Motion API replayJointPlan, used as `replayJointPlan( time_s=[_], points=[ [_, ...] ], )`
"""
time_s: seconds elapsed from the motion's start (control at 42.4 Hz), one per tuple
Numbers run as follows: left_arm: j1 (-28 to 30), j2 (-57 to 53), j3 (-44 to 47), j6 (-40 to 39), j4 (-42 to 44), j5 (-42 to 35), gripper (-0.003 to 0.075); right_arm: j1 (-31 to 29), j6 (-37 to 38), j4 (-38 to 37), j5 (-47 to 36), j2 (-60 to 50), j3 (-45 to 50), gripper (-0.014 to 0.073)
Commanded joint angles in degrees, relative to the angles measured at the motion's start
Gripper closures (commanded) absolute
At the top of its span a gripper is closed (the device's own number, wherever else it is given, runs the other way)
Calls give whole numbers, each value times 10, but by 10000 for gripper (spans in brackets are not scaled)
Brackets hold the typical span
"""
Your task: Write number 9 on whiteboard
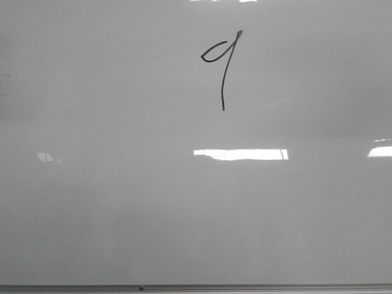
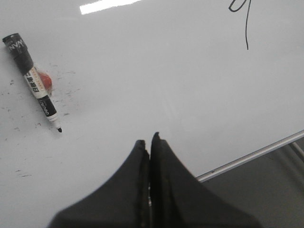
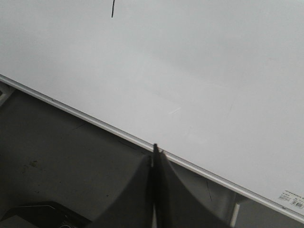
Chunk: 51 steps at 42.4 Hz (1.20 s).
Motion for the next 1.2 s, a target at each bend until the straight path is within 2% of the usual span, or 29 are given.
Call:
replayJointPlan(
  time_s=[0.0,0.213,0.307,0.472,0.826,1.063,1.181],
  points=[
    [-4,1,-16,-2,-6,-42,739,-5,0,-2,-32,3,-11,662],
    [5,-22,-4,1,-6,-54,739,-5,0,-2,-32,3,-11,662],
    [29,-65,27,9,25,-106,739,-5,0,-2,-32,3,-11,662],
    [96,-167,151,9,66,-223,739,-5,0,-2,-32,3,-11,662],
    [204,-336,394,9,63,-405,739,-5,0,-2,-32,3,-11,662],
    [225,-367,464,9,25,-491,739,-5,0,-2,-32,3,-11,662],
    [225,-367,463,9,24,-502,739,-5,0,-2,-32,3,-11,662]
  ],
)
